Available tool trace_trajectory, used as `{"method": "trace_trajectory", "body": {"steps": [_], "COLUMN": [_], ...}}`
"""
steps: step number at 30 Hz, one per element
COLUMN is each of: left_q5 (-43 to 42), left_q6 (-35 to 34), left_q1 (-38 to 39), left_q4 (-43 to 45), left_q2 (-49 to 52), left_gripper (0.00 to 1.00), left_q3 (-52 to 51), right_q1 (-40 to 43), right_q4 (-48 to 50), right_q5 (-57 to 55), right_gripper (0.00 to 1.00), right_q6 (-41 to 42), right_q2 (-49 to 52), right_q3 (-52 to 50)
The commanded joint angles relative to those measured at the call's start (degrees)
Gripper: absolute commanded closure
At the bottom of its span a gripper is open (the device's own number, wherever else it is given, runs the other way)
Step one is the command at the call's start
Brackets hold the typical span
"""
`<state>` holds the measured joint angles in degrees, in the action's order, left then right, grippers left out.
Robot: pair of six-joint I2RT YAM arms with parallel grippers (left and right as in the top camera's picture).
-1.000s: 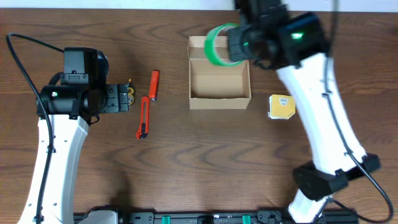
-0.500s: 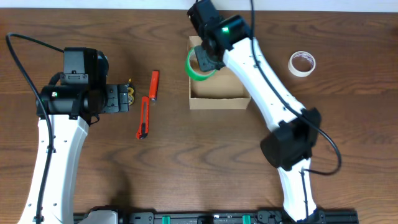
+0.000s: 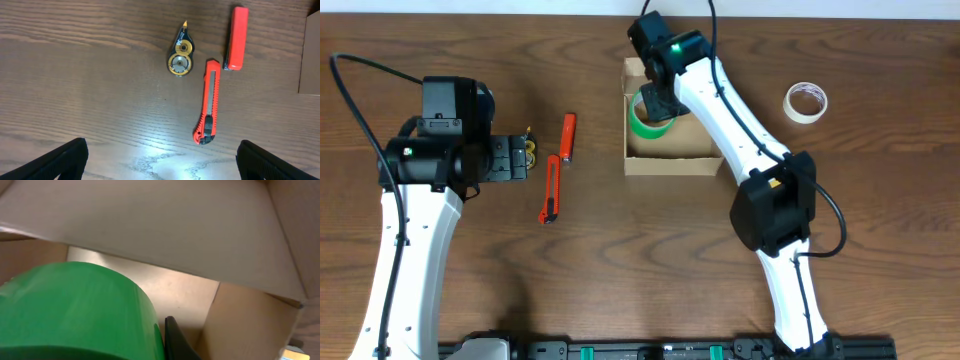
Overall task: Pack container
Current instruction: 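Lift the green tape roll and lower it into the cardboard box, then open the right gripper and withdraw toward the beige tape roll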
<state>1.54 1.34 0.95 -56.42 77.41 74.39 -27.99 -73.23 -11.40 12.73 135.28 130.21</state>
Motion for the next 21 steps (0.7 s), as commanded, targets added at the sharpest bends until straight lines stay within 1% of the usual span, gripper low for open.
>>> {"method": "trace_trajectory", "body": {"steps": [1,10,21], "left_q5": [0.37,0.37,0.37], "left_q6": [0.39,0.39,0.39], "left_q1": [-0.24,-0.24,-0.24], "left_q4": [-0.15,-0.15,-0.15], "left_q2": [0.11,0.11,0.11], "left_gripper": [0.05,0.05,0.05], "left_q3": [1.20,1.20,1.20], "right_q1": [0.57,-0.83,-0.52], "right_q4": [0.00,1.01,2.23], "right_q5": [-0.33,-0.17,-0.20], "right_gripper": [0.99,0.99,0.99], "right_q6": [-0.96,-1.01,-1.01], "right_q2": [0.20,2.19,6.08], "right_q3": [0.07,0.07,0.04]}}
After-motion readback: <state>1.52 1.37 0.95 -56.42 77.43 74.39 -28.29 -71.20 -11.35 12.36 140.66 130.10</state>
